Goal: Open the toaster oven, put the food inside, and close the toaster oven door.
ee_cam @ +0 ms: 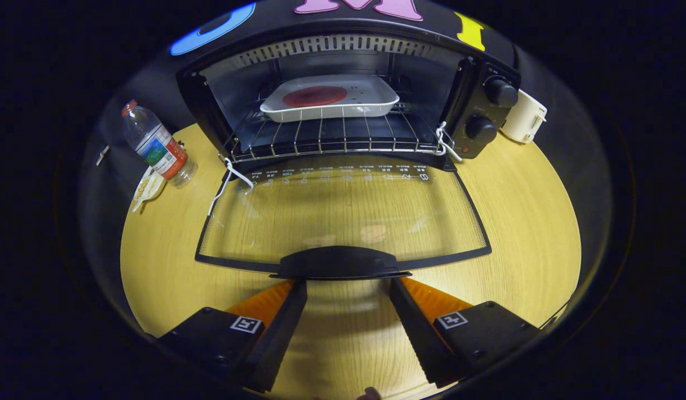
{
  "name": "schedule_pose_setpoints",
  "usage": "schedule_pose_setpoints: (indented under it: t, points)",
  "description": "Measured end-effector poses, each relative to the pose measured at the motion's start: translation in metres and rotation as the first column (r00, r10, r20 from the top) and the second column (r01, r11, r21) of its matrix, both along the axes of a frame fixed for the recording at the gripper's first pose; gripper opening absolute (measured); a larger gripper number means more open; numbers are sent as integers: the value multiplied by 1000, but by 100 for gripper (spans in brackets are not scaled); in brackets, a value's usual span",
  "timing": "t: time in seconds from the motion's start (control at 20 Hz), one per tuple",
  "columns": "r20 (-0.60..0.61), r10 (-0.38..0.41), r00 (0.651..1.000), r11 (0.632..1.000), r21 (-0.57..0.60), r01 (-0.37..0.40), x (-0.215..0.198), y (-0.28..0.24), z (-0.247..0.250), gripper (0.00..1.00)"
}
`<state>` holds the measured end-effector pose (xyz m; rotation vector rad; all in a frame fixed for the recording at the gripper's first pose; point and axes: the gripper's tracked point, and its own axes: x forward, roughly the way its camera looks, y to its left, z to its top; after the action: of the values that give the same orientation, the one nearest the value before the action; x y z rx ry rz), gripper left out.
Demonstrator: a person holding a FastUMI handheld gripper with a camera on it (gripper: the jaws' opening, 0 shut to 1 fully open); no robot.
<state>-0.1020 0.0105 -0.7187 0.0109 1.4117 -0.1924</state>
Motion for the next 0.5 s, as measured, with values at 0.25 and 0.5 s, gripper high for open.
schedule_pose_setpoints:
  t: [0.25,0.5]
  points:
    - [25,13,1000,1000,26,-14,7,3,25,98]
    - [172,-18,985,997,79,5,36,10,69,98]
